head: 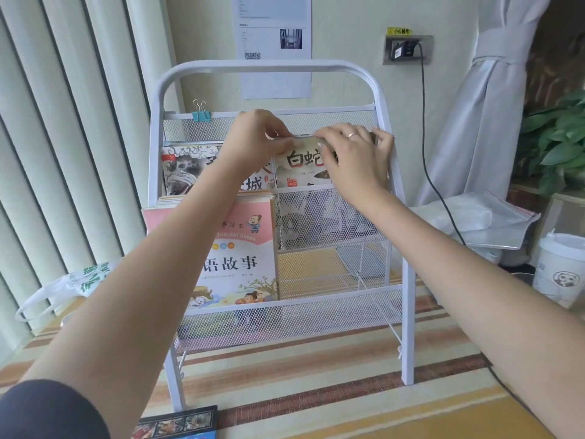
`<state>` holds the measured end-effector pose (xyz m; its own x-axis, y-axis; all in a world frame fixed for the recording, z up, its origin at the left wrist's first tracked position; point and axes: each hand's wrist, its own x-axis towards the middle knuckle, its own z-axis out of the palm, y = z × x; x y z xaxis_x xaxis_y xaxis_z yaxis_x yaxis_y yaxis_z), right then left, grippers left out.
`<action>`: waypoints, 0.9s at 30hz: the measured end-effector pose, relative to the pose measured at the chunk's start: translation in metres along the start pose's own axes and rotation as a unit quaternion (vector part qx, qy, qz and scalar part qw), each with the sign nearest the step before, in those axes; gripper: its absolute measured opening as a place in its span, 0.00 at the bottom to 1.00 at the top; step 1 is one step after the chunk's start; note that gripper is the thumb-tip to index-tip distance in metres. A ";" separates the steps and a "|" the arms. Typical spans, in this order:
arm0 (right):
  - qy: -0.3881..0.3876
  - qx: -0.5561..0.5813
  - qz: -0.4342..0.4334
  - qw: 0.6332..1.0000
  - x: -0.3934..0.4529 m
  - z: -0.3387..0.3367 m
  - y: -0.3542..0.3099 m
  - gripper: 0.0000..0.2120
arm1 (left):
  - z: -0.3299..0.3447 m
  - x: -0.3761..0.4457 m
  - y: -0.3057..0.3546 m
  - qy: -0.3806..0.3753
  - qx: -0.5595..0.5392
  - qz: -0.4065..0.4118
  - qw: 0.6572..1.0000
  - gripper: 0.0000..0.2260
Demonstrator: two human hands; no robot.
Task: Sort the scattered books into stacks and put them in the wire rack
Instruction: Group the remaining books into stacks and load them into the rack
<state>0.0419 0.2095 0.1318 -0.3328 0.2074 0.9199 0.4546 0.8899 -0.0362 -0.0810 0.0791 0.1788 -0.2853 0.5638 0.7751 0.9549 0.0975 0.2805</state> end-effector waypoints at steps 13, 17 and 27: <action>-0.058 0.013 -0.022 0.998 0.005 -0.011 -0.010 0.24 | -0.004 0.001 0.000 0.023 -0.183 -0.137 0.973 0.20; -0.101 0.064 0.017 0.993 0.021 -0.008 -0.045 0.33 | -0.002 0.004 0.000 0.058 -0.197 -0.146 0.968 0.20; -0.044 -0.004 0.018 0.999 0.017 0.023 -0.065 0.25 | -0.003 0.004 0.001 0.114 -0.195 -0.154 0.962 0.19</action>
<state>-0.0124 0.1650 0.1410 -0.3868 0.2745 0.8803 0.4741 0.8781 -0.0655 -0.0817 0.0789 0.1837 -0.6027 0.3594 0.7125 0.7313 -0.1086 0.6734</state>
